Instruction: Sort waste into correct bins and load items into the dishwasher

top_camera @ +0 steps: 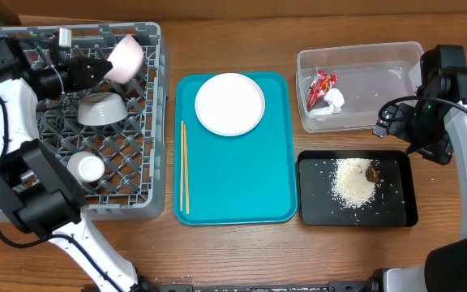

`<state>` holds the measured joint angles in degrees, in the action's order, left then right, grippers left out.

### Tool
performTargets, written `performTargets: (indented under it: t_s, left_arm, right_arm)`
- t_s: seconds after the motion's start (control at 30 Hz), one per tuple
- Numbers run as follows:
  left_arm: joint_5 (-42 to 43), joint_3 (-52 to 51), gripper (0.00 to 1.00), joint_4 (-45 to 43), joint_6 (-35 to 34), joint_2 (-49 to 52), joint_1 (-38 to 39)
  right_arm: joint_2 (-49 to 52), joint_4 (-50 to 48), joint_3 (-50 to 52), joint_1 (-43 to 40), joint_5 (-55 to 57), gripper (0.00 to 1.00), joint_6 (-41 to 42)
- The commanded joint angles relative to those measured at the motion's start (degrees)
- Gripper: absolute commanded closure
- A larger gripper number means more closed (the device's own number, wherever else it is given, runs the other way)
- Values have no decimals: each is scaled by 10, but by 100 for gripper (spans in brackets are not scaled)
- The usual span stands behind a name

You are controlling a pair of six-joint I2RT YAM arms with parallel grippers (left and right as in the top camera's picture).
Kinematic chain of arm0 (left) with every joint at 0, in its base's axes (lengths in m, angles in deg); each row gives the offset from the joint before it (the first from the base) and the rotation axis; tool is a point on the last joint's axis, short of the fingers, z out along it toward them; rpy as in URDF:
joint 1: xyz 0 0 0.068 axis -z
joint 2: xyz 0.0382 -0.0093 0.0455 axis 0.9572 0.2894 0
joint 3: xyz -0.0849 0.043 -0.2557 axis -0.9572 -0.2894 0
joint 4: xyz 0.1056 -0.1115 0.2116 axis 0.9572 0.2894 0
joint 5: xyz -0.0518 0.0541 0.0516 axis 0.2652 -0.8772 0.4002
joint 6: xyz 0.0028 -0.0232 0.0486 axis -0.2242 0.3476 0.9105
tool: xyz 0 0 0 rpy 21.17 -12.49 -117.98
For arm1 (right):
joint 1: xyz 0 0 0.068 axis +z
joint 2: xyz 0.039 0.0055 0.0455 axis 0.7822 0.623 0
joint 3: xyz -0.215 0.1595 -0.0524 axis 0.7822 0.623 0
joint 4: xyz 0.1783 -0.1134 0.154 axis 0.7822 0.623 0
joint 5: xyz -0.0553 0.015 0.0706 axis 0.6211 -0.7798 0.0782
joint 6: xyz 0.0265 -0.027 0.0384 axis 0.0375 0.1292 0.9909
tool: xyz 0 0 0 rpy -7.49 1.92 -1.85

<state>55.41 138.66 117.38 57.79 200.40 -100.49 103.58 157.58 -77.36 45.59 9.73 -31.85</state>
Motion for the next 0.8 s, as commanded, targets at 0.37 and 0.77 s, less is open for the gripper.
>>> performTargets:
  t_s: [0.37,0.77]
  left_arm:
    - [72,3,60,47,-6,-9,13]
    - [-435,3,34,56,-9,-140,189]
  right_arm:
    - [-10,0,-3,0,3,0,-1]
    - [-10,0,-3,0,3,0,-1]
